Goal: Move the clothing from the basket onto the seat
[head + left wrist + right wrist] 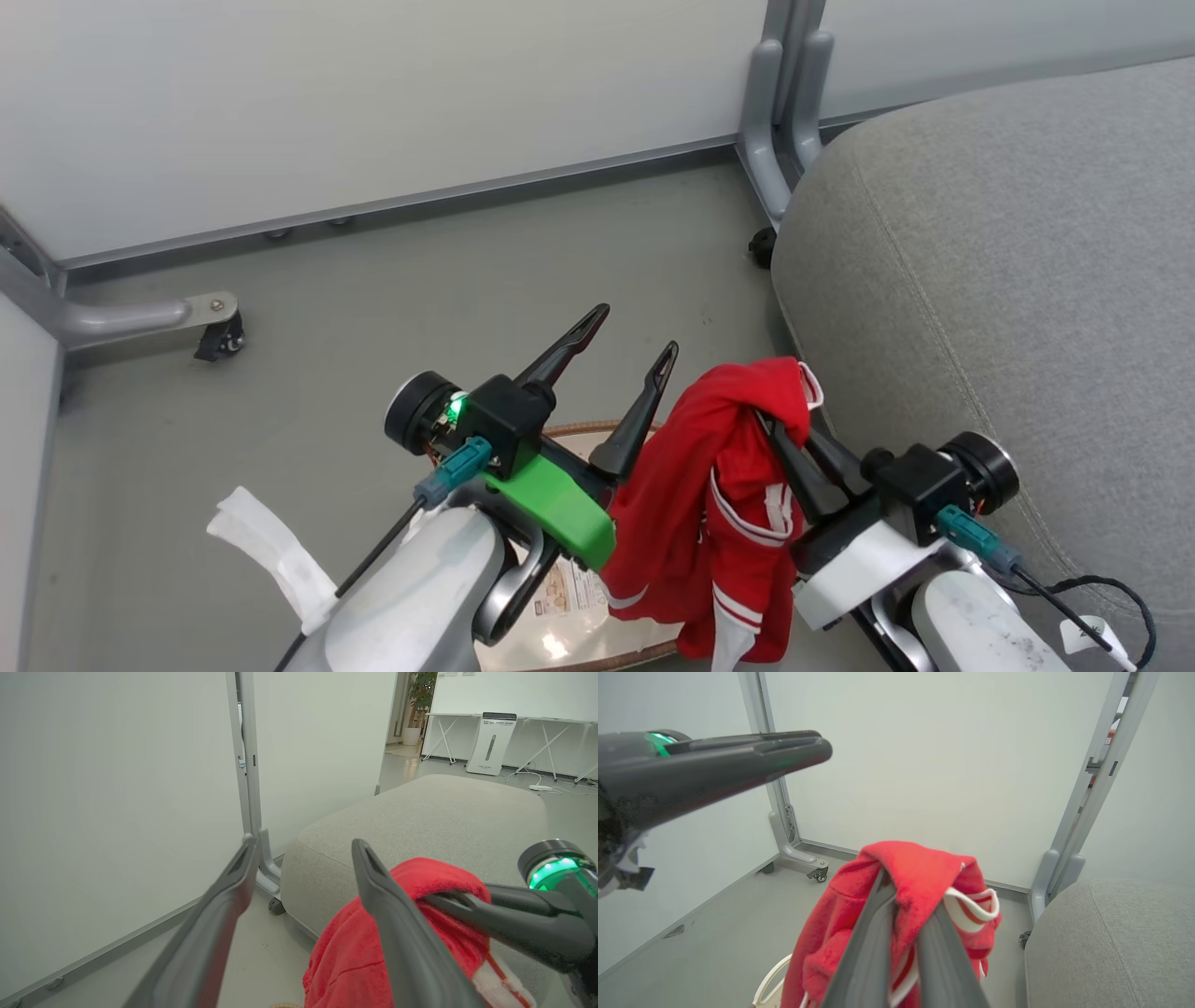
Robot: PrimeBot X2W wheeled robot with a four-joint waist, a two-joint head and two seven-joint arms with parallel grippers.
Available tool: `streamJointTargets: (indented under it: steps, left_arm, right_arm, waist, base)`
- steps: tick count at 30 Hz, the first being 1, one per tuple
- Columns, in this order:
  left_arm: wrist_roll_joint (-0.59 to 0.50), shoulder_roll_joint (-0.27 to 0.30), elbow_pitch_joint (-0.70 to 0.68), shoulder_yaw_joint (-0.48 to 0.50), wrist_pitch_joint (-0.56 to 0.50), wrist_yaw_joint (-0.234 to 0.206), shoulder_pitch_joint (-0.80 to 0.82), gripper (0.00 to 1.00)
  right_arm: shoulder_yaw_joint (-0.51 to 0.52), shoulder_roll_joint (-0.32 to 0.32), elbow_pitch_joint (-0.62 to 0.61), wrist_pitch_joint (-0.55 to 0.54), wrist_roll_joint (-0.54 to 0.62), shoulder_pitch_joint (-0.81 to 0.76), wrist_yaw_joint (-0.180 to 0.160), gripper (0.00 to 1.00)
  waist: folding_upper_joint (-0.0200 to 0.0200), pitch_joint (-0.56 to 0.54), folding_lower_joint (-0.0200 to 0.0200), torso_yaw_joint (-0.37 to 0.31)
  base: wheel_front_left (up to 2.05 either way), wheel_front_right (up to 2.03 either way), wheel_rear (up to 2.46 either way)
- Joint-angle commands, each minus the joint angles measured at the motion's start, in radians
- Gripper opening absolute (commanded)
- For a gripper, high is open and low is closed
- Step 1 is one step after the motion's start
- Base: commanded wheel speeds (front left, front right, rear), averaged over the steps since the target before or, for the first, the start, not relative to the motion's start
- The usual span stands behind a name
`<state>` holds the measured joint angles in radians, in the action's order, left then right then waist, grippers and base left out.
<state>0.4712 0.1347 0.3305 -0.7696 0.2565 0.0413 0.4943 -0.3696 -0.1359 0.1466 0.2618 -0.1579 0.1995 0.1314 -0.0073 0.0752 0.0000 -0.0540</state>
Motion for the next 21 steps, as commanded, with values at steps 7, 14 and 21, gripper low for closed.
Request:
streamJointTargets:
  steps: [7, 14, 21]
  left_arm:
    - [-0.065, 0.068, -0.08, 0.052, 0.009, 0.07, -0.04, 1.0]
    - [-0.121, 0.107, -0.165, 0.1, 0.008, 0.089, -0.109, 1.0]
    - [-0.161, 0.16, -0.212, 0.078, 0.008, 0.09, -0.136, 1.0]
  right_arm:
    - [0.058, -0.002, -0.094, 0.005, 0.027, 0.016, -0.001, 0.0]
    - [0.141, 0.034, -0.208, 0.005, 0.026, -0.036, -0.001, 0.0]
    - [0.172, 0.065, -0.27, 0.005, 0.013, -0.081, -0.001, 0.0]
  waist:
    - [0.0073, 0.092, 0.0, -0.11]
    - [0.0073, 0.157, 0.0, -0.22]
    - [0.0073, 0.216, 0.0, -0.328]
  base:
    - [0.0, 0.0, 0.0]
    - [0.0, 0.0, 0.0]
    - [0.0, 0.0, 0.0]
